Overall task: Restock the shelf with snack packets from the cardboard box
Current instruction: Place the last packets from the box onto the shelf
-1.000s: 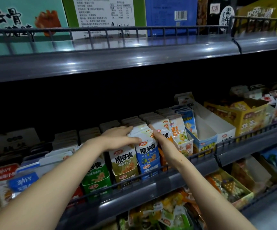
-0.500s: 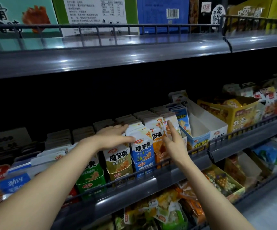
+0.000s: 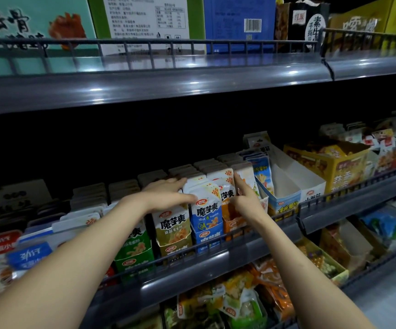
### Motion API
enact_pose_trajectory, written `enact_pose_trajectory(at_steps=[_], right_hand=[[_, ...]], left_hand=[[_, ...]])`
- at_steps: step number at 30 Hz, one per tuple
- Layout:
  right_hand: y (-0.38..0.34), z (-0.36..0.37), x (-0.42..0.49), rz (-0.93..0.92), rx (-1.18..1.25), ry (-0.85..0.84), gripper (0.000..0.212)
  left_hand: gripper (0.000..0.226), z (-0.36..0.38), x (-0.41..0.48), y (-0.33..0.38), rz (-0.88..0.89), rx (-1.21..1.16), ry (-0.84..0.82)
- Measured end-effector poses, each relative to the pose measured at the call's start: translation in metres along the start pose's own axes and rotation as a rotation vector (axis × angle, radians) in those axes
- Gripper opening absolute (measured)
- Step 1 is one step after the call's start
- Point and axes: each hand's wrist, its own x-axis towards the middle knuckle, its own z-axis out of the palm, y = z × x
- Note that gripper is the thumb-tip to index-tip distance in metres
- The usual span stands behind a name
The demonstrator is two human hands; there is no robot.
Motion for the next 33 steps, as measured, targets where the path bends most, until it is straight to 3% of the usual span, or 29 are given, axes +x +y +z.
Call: enact_pose_trajectory(at_steps=[9, 22, 30, 33], right_hand=[[-0.02, -0.018, -0.017, 0.036, -0.06, 0.074, 0.059], [-0.071, 0.014, -0.118, -0.249, -0.119, 0.005, 0.037], [-0.104, 0.132, -0.162, -0.311, -0.162, -0.159, 0.034], [-0.102, 0.175, -0.167, -0.406, -0.359, -0.132, 0.039]], left_hand=[[0.078, -0.013, -0.021, 0.003, 0.043, -0.037, 0.089], [0.057, -0.039, -0.152, -0.053, 0.019, -0.077, 0.324], [0.034, -0.022, -0.255, -0.157, -0.303, -0.156, 0.524], [0.033, -0.007, -0.28, -0.191, -0.409, -0.183, 0.555]])
